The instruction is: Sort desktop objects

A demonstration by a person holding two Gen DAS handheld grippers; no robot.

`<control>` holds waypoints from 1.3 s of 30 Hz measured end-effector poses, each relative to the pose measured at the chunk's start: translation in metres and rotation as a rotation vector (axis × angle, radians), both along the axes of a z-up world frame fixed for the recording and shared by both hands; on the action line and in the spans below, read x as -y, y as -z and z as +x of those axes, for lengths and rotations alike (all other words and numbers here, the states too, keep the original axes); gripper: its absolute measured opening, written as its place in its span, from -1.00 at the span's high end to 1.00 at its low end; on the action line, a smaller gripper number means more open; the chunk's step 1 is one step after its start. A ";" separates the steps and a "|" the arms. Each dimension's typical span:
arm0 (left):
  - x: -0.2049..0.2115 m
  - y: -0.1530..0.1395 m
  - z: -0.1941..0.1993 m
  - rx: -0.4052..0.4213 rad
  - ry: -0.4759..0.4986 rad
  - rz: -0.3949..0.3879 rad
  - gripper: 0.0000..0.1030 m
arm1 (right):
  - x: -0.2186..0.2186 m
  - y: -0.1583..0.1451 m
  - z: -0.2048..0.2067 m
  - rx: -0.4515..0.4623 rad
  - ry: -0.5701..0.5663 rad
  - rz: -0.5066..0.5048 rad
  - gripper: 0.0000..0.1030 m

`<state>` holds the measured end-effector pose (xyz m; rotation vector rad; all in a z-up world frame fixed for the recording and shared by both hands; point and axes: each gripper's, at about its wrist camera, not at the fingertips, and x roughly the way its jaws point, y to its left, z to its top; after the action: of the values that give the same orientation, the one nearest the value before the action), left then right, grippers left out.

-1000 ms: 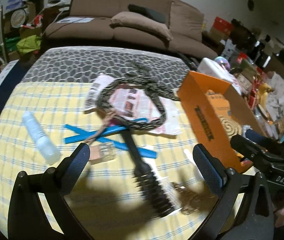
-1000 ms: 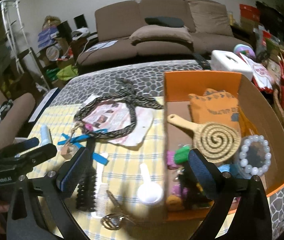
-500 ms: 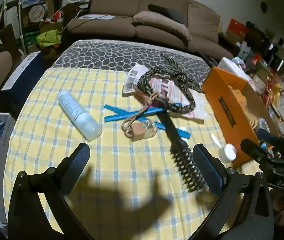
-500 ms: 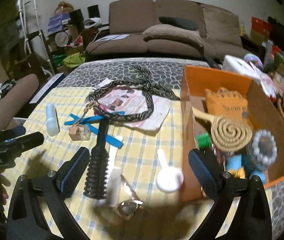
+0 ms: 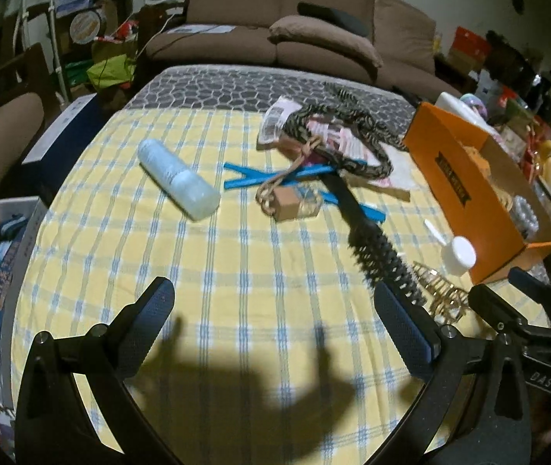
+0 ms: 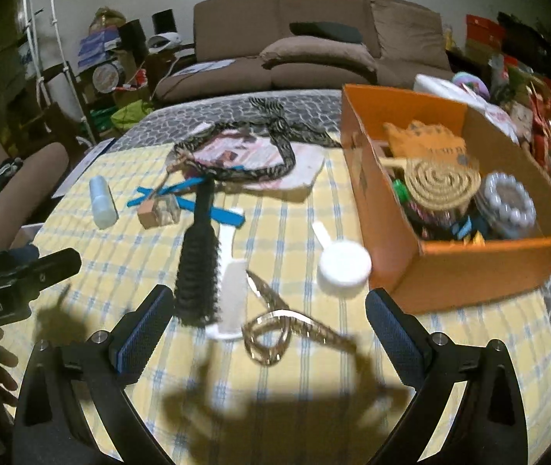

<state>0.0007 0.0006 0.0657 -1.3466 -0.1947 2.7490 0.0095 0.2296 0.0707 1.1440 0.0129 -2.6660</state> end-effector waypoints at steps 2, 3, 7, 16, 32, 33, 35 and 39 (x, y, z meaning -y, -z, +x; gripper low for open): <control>-0.001 0.006 0.004 0.009 -0.003 -0.003 -1.00 | -0.002 0.006 0.003 0.011 0.009 0.000 -0.96; -0.002 0.009 0.006 0.013 -0.003 -0.010 -1.00 | -0.004 0.010 0.005 0.017 0.012 0.001 -0.96; -0.008 0.020 0.014 0.022 0.004 -0.040 -1.00 | -0.008 0.021 0.010 0.035 0.025 0.016 -0.96; -0.029 0.051 0.024 0.059 0.020 -0.104 -1.00 | -0.010 0.039 0.012 0.060 0.028 0.050 -0.96; -0.040 0.071 0.026 0.062 -0.008 -0.140 -1.00 | -0.005 0.068 0.010 0.107 0.045 0.096 -1.00; -0.040 0.071 0.026 0.060 -0.008 -0.142 -1.00 | -0.004 0.068 0.010 0.109 0.045 0.099 -1.00; -0.039 0.071 0.026 0.055 -0.009 -0.145 -1.00 | -0.003 0.069 0.009 0.110 0.045 0.106 -1.00; -0.039 0.071 0.027 0.049 -0.011 -0.144 -1.00 | -0.002 0.069 0.009 0.111 0.047 0.114 -1.00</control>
<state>0.0273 0.0398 -0.0054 -1.4516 -0.0069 2.7879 0.0189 0.2316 0.0016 1.3428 0.1213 -2.6683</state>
